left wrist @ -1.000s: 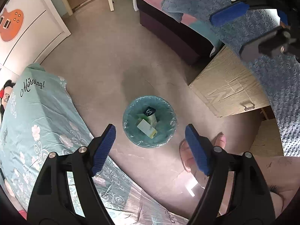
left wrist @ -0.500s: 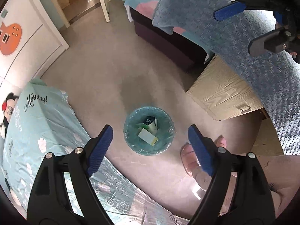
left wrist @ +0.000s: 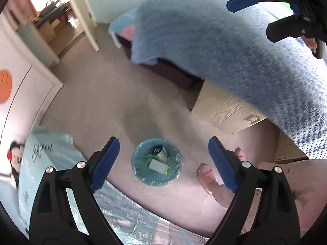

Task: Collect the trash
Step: 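Move both open grippers back over the blanket toward the remaining items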

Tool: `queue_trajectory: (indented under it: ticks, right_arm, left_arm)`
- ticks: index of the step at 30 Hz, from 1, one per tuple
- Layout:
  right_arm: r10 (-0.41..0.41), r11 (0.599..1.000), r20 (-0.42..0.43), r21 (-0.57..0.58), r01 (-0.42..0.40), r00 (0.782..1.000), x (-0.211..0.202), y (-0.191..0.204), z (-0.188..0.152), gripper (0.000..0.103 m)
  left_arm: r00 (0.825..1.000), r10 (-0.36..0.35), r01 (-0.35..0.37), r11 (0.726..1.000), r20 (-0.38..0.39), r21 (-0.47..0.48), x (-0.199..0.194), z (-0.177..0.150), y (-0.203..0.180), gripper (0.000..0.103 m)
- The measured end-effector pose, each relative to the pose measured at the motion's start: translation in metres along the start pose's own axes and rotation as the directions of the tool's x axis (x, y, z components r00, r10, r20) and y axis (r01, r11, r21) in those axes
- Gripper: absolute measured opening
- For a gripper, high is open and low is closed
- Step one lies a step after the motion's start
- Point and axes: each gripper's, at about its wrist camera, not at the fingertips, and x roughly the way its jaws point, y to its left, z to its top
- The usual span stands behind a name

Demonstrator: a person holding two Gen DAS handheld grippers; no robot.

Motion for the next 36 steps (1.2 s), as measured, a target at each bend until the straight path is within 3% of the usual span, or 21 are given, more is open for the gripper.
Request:
queue_trajectory:
  ticks: [7, 16, 24, 27, 36]
  right_arm:
    - [-0.131, 0.985, 0.048, 0.117, 0.125, 0.990, -0.085, -0.035, -0.059, 0.083]
    - [-0.333, 0.908, 0.051, 0.287, 0.305, 0.942, -0.202, -0.078, -0.165, 0.089]
    - [-0.442, 0.802, -0.026, 0.436, 0.408, 0.896, -0.263, -0.099, -0.260, 0.090]
    - [-0.462, 0.773, -0.028, 0.476, 0.418, 0.886, -0.277, -0.105, -0.284, 0.090]
    - [-0.469, 0.744, -0.023, 0.529, 0.409, 0.883, -0.290, -0.129, -0.332, 0.090]
  left_arm:
    - [0.995, -0.083, 0.076, 0.991, 0.056, 0.114, -0.012, 0.055, -0.058, 0.091]
    - [0.980, -0.176, 0.137, 0.935, 0.091, 0.327, -0.014, 0.134, -0.152, 0.092]
    - [0.963, -0.255, 0.175, 0.843, 0.091, 0.509, -0.004, 0.196, -0.246, 0.094]
    - [0.946, -0.310, 0.206, 0.798, 0.092, 0.567, 0.001, 0.215, -0.280, 0.094]
    - [0.921, -0.387, 0.238, 0.656, 0.049, 0.717, 0.022, 0.272, -0.357, 0.094]
